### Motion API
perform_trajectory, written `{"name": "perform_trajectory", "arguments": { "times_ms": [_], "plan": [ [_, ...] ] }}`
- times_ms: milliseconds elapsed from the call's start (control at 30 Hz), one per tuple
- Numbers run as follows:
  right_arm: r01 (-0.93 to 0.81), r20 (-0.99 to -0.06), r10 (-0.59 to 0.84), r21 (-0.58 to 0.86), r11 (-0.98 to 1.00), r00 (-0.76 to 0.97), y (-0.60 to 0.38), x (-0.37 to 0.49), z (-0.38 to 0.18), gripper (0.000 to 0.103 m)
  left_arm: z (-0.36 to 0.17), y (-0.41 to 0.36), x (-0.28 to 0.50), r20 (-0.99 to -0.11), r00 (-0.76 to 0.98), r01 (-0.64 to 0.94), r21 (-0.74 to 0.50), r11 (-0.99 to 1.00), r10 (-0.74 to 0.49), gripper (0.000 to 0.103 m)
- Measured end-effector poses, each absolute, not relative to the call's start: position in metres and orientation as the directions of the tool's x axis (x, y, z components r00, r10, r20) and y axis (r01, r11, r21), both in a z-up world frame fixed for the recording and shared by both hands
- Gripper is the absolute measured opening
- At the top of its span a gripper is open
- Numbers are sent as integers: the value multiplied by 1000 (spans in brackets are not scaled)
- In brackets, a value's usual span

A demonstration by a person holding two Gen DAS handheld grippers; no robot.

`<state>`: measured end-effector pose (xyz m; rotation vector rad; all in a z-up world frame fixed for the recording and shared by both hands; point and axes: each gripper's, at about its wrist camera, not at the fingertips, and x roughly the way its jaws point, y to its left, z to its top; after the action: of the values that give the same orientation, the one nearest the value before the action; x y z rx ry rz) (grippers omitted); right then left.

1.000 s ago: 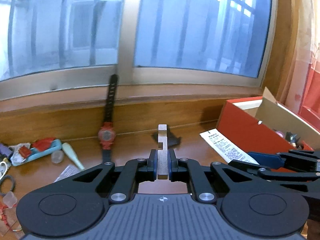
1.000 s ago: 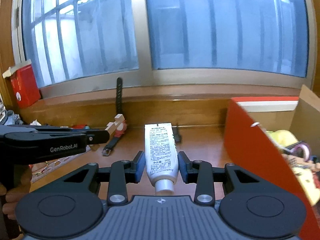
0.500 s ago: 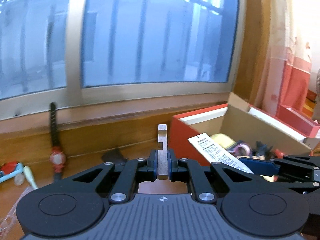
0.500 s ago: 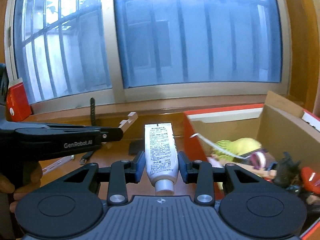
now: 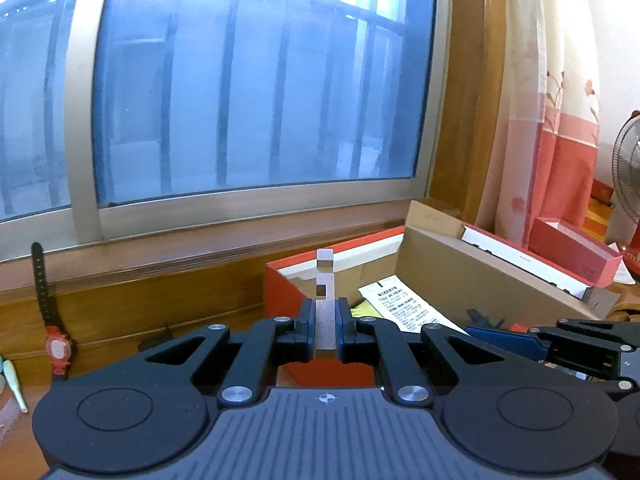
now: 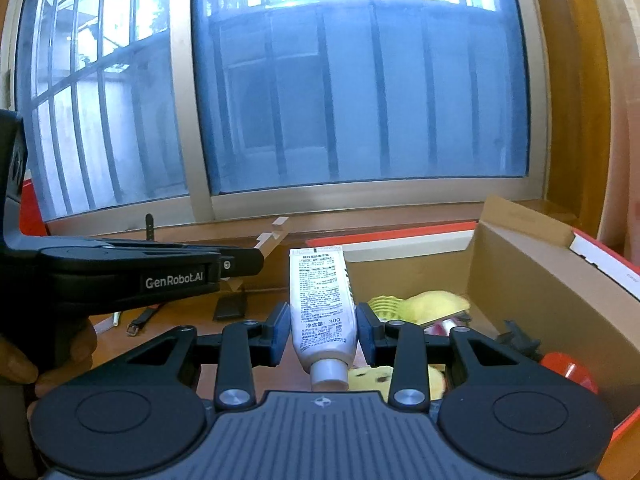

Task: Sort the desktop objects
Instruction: 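Carry the white tube and wooden stick with both tools to the box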

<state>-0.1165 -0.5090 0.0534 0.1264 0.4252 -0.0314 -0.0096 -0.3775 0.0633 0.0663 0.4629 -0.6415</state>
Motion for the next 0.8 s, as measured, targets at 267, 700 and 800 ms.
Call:
{"name": "perform_trajectory", "arguments": {
  "times_ms": [267,700,800],
  "plan": [
    [107,-406,-47,126,986,913,-531,-124,52,38,65,-403,-10,-436,678,626,-78,776,-591,12],
    [211,-417,-138,134,968,898,-562,-143,44,38,60,-447,-16,-458,608,694,-91,714,-649,12],
    [242,-423,-163,139,960,891,-571,-148,40,38,58,-455,-18,-460,594,710,-87,699,-660,12]
  ]
}}
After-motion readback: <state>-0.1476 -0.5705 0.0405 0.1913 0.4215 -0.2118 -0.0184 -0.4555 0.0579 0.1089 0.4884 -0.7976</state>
